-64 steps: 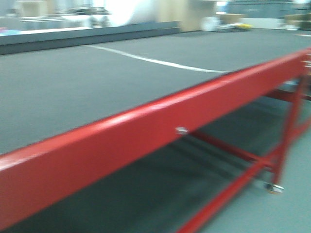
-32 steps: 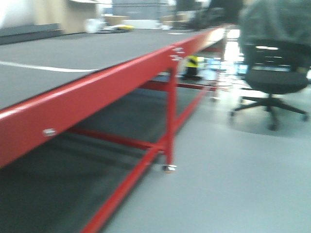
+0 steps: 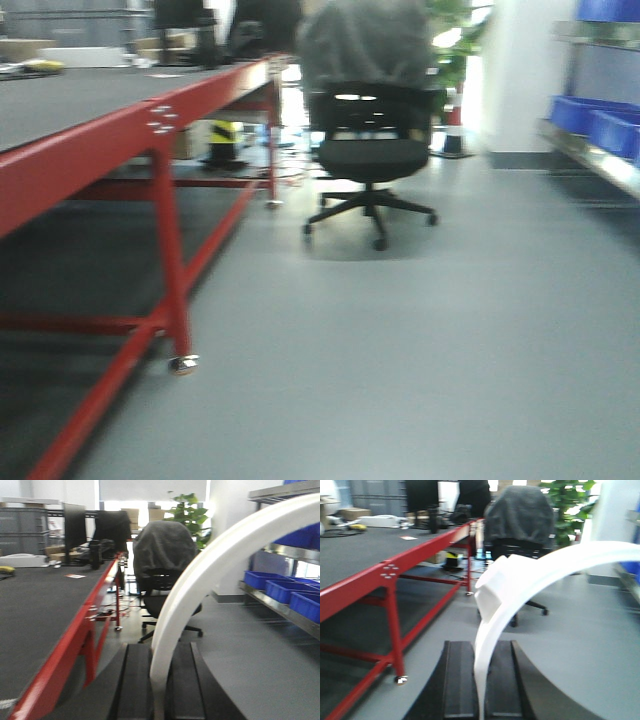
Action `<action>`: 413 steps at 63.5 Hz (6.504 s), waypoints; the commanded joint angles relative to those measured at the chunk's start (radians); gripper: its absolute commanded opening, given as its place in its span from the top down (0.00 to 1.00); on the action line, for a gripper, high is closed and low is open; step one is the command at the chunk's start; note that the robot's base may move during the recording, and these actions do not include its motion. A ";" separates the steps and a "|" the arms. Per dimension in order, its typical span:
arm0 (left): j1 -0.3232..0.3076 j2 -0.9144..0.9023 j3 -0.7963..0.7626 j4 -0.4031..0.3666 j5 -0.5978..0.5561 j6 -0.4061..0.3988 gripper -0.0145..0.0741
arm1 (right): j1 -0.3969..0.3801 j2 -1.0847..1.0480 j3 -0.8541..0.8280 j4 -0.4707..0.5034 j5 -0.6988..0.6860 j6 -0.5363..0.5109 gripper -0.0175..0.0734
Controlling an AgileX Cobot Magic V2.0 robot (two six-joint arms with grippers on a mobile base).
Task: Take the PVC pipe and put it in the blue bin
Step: 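Drive the base away from the table carrying the pipe, then drive the base up to the steel shelf of blue bins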
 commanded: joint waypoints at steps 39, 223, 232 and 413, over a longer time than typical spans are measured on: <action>-0.005 -0.003 -0.004 -0.007 -0.026 0.000 0.96 | 0.000 -0.003 0.001 -0.007 -0.020 -0.006 0.99; -0.005 -0.003 -0.004 -0.007 -0.026 0.000 0.96 | 0.000 -0.003 0.001 -0.007 -0.022 -0.006 0.99; -0.005 -0.003 -0.004 -0.007 -0.026 0.000 0.96 | 0.000 -0.003 0.001 -0.007 -0.022 -0.006 0.99; -0.005 0.004 -0.004 -0.007 -0.030 0.000 0.96 | 0.000 0.002 0.001 -0.007 -0.025 -0.006 0.99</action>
